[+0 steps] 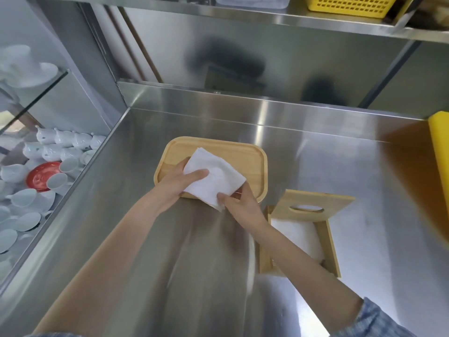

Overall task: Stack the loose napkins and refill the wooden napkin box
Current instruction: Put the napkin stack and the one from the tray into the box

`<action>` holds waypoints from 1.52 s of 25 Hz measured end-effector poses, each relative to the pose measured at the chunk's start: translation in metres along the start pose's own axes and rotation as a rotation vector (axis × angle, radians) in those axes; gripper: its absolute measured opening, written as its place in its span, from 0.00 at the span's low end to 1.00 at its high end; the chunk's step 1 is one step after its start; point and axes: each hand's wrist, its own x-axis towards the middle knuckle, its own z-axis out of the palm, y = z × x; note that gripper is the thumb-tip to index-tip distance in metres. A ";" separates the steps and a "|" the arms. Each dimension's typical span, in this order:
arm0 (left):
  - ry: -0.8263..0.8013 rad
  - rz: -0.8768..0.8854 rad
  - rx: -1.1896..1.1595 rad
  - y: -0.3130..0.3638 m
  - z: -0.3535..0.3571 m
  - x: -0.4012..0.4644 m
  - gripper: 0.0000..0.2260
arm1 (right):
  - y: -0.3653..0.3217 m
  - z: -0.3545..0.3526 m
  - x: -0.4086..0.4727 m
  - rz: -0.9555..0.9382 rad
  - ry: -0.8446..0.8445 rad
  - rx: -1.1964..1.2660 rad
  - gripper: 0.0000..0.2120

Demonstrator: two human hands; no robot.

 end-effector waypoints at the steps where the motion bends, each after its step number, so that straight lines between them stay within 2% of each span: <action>1: -0.017 0.025 -0.053 0.000 0.003 -0.009 0.23 | 0.002 -0.002 -0.011 0.024 -0.049 0.124 0.24; 3: -0.009 0.061 -0.153 0.000 0.012 -0.028 0.14 | 0.009 -0.007 -0.029 0.060 -0.159 0.357 0.17; 5: -0.005 0.074 -0.174 -0.002 0.022 -0.045 0.12 | 0.012 -0.011 -0.045 0.087 -0.270 0.544 0.08; 6: -0.018 0.080 -0.161 -0.005 0.027 -0.054 0.12 | 0.012 -0.013 -0.054 0.099 -0.306 0.599 0.07; 8: -0.036 0.092 -0.147 -0.009 0.034 -0.068 0.13 | 0.015 -0.017 -0.068 0.068 -0.306 0.613 0.08; 11: -0.056 0.089 -0.115 -0.017 0.042 -0.087 0.17 | 0.021 -0.027 -0.085 0.010 -0.182 0.596 0.12; 13: -0.077 0.058 -0.073 -0.024 0.050 -0.098 0.21 | 0.027 -0.038 -0.097 -0.017 -0.019 0.462 0.10; 14: -0.077 0.041 -0.055 -0.027 0.057 -0.103 0.20 | 0.030 -0.044 -0.102 -0.038 0.061 0.335 0.07; 16: -0.040 0.010 -0.012 -0.033 0.073 -0.111 0.10 | 0.035 -0.057 -0.114 -0.066 0.194 0.131 0.04; 18: 0.009 -0.019 0.021 -0.037 0.092 -0.114 0.05 | 0.039 -0.071 -0.124 -0.070 0.265 0.029 0.05; 22: 0.093 -0.023 0.141 -0.044 0.123 -0.110 0.09 | 0.048 -0.099 -0.136 -0.124 0.369 -0.216 0.10; 25: 0.098 0.005 0.225 -0.043 0.141 -0.105 0.09 | 0.052 -0.117 -0.137 -0.132 0.441 -0.288 0.10; 30: 0.247 0.143 0.443 -0.036 0.164 -0.093 0.08 | 0.056 -0.134 -0.123 -0.154 0.461 -0.476 0.08; 34: 0.272 0.343 0.903 -0.039 0.177 -0.083 0.08 | 0.058 -0.137 -0.111 -0.154 0.393 -0.686 0.07; 38: 0.224 0.378 1.245 -0.043 0.181 -0.072 0.07 | 0.056 -0.136 -0.101 -0.188 0.327 -1.005 0.10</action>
